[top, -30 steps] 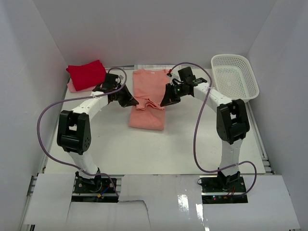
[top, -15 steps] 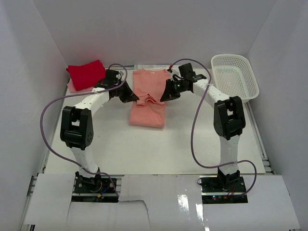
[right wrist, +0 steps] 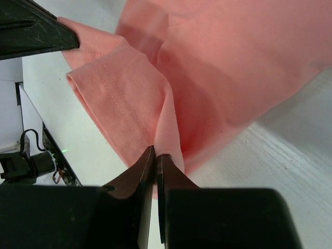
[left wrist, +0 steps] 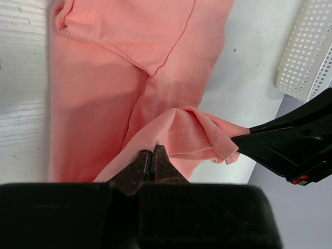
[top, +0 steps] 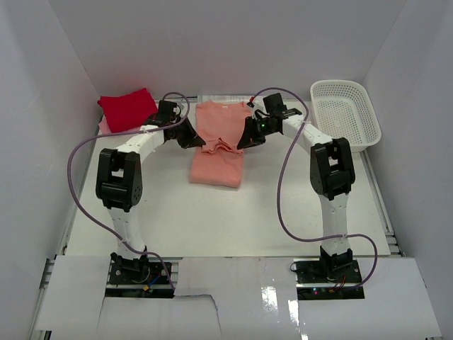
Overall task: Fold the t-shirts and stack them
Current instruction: Fold the folded rectangular tshirt in 1/3 of the way
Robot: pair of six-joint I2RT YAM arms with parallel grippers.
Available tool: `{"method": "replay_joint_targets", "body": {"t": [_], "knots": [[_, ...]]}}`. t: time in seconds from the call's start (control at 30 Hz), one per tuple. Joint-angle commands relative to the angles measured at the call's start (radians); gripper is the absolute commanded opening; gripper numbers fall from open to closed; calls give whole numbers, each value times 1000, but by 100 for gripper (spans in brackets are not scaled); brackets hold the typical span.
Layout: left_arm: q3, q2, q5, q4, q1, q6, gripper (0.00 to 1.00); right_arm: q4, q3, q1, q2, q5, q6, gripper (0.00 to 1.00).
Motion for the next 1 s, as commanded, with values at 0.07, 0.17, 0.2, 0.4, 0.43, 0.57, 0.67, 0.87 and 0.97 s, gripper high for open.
{"method": "replay_joint_targets", "body": {"t": [0.07,0.17,0.2,0.4,0.43,0.57,0.67,0.87,0.97], "knots": [[66,29,46,36,9,15,0,11,82,-11,49,-46,-26,8],[79,43,39,37,7,15,0,9,115,-12,74,-58,-25,8],[79,45,37,37,9,14,0,9,121,-14,80,-57,-23,8],[89,52,26,39,10,15,0,6,164,-22,115,-66,-23,8],[89,52,26,39,9,15,0,6,174,-23,123,-69,-22,8],[92,59,23,42,10,11,0,6,205,-29,147,-70,-19,9],[97,69,28,42,15,0,0,8,227,-37,172,-78,-10,9],[94,72,26,59,19,-20,5,41,233,-51,203,-84,7,13],[80,72,28,83,22,-42,24,54,253,-58,223,-89,19,29]]}}
